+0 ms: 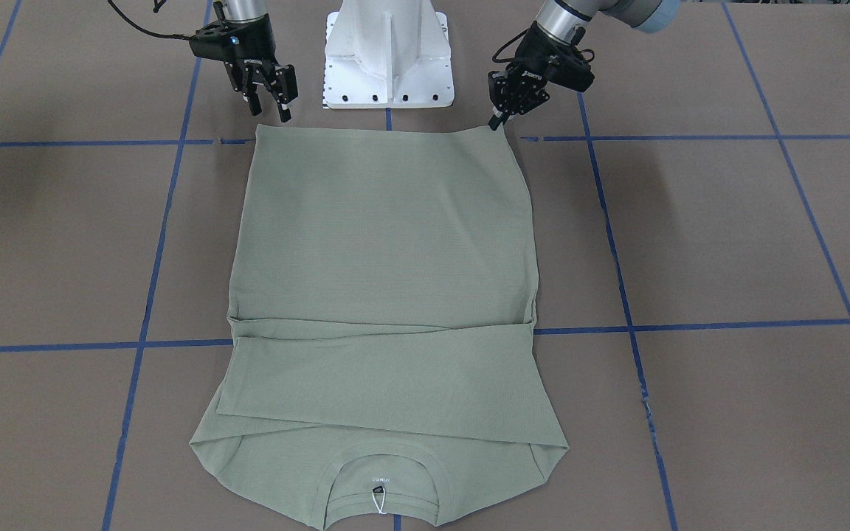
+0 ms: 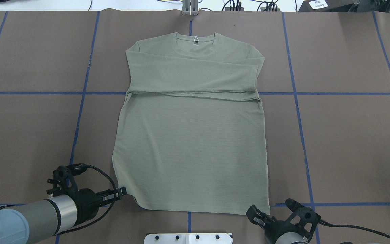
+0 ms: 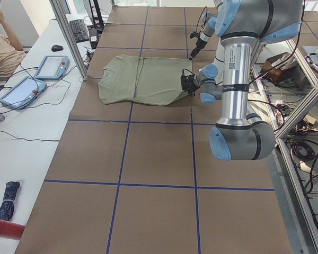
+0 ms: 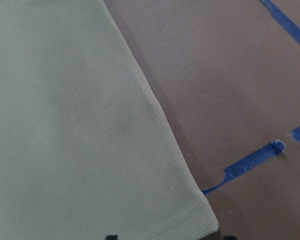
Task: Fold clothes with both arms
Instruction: 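Lift the hem corners slightly with both grippers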
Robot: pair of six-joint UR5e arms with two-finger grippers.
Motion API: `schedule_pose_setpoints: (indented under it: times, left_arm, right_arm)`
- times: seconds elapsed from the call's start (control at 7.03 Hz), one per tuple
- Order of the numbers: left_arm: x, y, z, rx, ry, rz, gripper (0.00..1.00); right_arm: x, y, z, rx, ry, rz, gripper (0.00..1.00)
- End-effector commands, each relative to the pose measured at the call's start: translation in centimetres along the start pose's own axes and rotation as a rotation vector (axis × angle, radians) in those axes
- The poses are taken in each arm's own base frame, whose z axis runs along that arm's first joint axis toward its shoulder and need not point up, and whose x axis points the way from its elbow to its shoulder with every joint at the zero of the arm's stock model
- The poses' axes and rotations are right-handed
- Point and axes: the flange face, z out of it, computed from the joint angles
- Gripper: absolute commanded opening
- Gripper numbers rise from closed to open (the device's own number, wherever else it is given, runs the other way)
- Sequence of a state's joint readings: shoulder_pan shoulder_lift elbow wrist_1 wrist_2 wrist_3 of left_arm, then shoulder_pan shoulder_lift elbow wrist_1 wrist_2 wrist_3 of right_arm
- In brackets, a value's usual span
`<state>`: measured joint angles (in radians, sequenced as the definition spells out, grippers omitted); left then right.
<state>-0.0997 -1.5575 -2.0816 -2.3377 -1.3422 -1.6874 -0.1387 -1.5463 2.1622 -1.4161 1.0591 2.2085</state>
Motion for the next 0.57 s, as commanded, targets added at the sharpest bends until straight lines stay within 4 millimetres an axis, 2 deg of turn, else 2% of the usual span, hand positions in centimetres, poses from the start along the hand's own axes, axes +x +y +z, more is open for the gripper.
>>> schedule_pose_setpoints:
  times: [0.0,0.14,0.43]
  left_arm:
    - [0.0,0.0,0.0,0.0,0.0,0.0,0.0]
    - [0.0,0.0,0.0,0.0,0.0,0.0,0.0]
    - [-0.1,-0.1,0.0,0.0,-0.002,0.0,0.0]
  right_arm:
    - [0.6,-0.4,0.6,0.016,0.02,-0.031,0.77]
    - [1.1,-0.1,1.5,0.025,0.035,-0.043,0.77]
    - [1.1,0.4,1.8,0.023,0.037,-0.048,0.77]
